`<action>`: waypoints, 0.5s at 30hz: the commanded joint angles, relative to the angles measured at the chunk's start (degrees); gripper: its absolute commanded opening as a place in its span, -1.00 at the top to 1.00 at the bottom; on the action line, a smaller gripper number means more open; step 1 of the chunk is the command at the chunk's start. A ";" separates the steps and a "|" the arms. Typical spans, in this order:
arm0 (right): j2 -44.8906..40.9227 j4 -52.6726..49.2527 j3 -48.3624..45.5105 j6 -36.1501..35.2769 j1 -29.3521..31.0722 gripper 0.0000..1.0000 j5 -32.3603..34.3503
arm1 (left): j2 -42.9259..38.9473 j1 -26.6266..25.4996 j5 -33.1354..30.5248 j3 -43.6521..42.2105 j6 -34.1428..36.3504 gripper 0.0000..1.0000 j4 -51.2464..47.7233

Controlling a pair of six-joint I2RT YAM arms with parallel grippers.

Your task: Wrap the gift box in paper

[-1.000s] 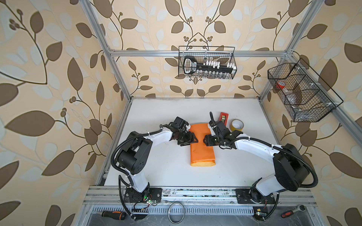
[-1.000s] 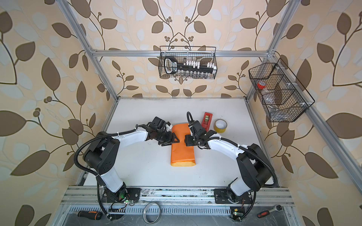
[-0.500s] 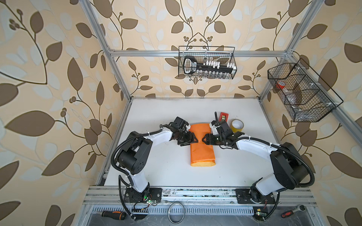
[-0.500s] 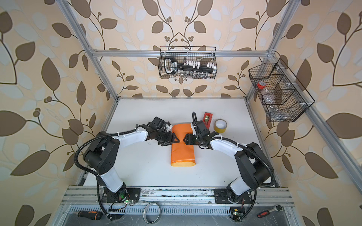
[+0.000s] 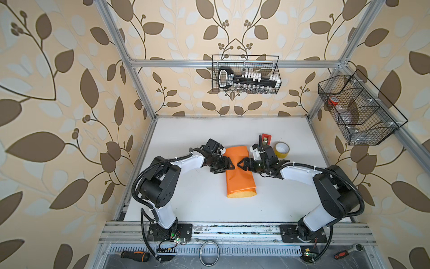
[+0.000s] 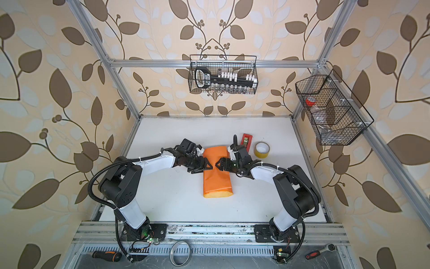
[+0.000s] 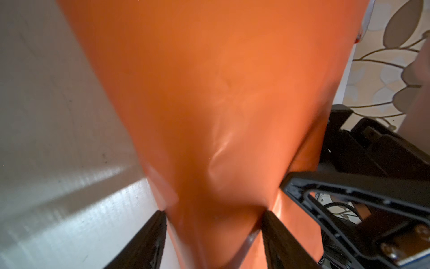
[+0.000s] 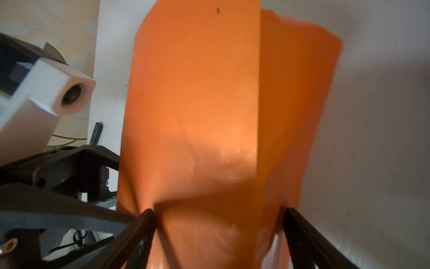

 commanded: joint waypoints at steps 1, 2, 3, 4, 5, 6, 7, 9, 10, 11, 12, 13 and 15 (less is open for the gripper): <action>2.77 -0.93 -2.40 0.28 -0.03 -0.84 -4.45 | 2.75 -0.72 -8.18 -1.53 0.77 -0.32 -5.93; 2.00 -0.90 -2.43 0.08 -0.64 -0.86 -4.97 | 2.57 -0.69 -8.32 -1.30 0.73 -0.32 -6.06; 1.18 -0.83 -2.71 -0.03 -1.23 -0.87 -5.34 | 2.41 -0.73 -8.28 -1.07 0.64 -0.32 -6.11; -0.10 -0.75 -3.09 -0.30 -2.02 -0.90 -5.89 | 2.22 -0.71 -8.28 -0.65 0.50 -0.33 -6.26; -1.57 -0.81 -3.45 -0.59 -2.87 -0.94 -6.34 | 1.97 -0.72 -8.40 -0.13 0.31 -0.35 -6.43; -2.97 -0.90 -3.94 -0.80 -3.60 -0.96 -6.70 | 1.80 -0.78 -8.52 0.40 0.07 -0.36 -6.54; -4.61 -1.16 -4.41 -1.27 -4.47 -0.99 -7.07 | 1.60 -0.70 -8.50 1.28 -0.22 -0.39 -6.78; -7.77 -2.16 -5.39 -2.63 -6.00 -1.00 -7.14 | 1.22 -0.72 -8.69 3.22 -0.81 -0.44 -7.49; -9.52 -2.70 -5.95 -3.57 -6.70 -0.99 -7.00 | 1.03 -0.70 -8.97 4.57 -1.09 -0.46 -8.11; -11.31 -3.28 -6.64 -4.30 -7.32 -1.00 -6.73 | 0.83 -0.74 -9.14 5.88 -1.41 -0.48 -8.64; -12.67 -3.67 -7.38 -4.93 -7.72 -0.99 -6.41 | 0.64 -0.72 -9.18 7.00 -1.68 -0.50 -9.08; -14.19 -4.11 -8.18 -5.55 -7.83 -1.00 -5.78 | 0.31 -0.72 -9.18 8.33 -1.84 -0.52 -9.57; -16.81 -4.65 -9.58 -6.39 -7.76 -0.99 -4.56 | -0.20 -0.68 -8.76 10.71 -2.33 -0.54 -10.28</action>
